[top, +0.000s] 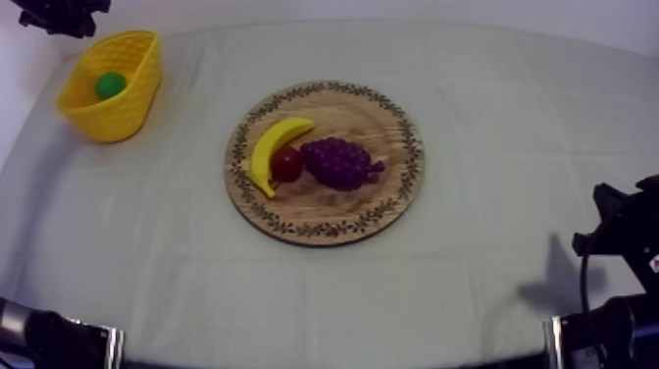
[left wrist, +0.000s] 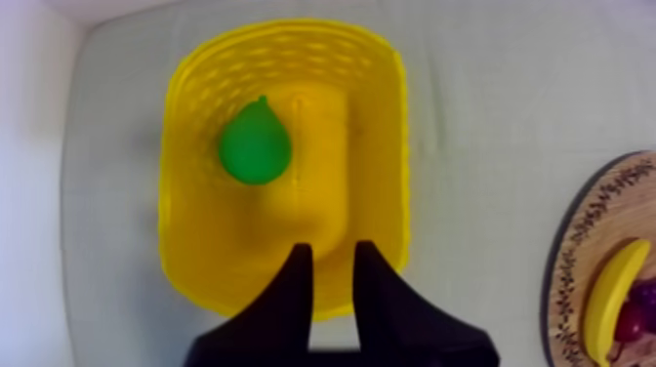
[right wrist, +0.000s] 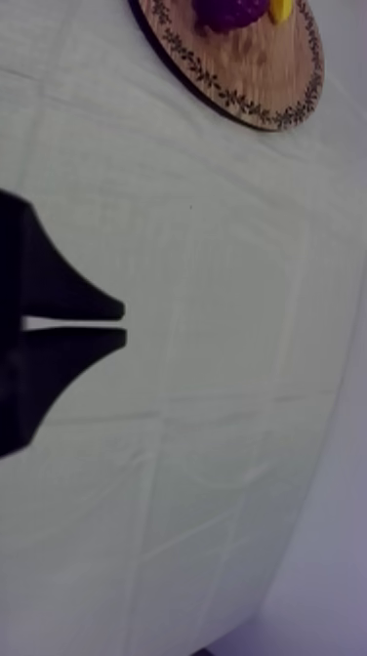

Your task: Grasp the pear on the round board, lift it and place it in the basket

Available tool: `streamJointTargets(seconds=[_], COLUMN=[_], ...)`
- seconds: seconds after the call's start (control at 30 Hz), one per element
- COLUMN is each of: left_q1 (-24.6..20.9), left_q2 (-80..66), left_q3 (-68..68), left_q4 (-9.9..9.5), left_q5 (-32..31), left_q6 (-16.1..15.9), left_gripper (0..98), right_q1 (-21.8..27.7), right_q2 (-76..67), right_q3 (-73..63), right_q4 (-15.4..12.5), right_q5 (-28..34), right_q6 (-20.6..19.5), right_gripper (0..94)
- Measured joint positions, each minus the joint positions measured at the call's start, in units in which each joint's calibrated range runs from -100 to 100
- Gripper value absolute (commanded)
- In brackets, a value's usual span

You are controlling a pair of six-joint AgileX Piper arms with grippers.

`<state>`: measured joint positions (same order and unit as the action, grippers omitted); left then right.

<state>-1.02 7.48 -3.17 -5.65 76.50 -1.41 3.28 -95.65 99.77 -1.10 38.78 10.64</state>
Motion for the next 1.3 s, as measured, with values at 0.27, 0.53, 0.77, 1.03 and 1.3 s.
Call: streamJointTargets(seconds=[0.27,0.53,0.77,1.03,1.3], left_q1=[2.7,6.0,8.0,10.7,9.1], left_q2=[-17.8,-37.8,-56.4,-76.7,-94.2], left_q3=[18.4,41.0,61.8,83.6,98.3], left_q4=[-0.37,-5.07,-6.21,-1.40,2.40], left_q5=[-16.9,-33.1,-41.7,-47.3,-40.7], left_q6=[3.4,8.9,12.1,7.5,0.8], left_gripper=[0.9,0.0,0.0,0.0,0.0], right_q1=[0.0,0.0,0.0,0.0,0.0], right_q2=[0.0,0.0,0.0,0.0,0.0], right_q3=[0.0,0.0,0.0,0.0,0.0], right_q4=[0.0,0.0,0.0,0.0,0.0], right_q5=[0.0,0.0,0.0,0.0,0.0], right_q6=[0.0,0.0,0.0,0.0,-0.1], right_gripper=[0.4,0.4,0.4,0.4,0.4])
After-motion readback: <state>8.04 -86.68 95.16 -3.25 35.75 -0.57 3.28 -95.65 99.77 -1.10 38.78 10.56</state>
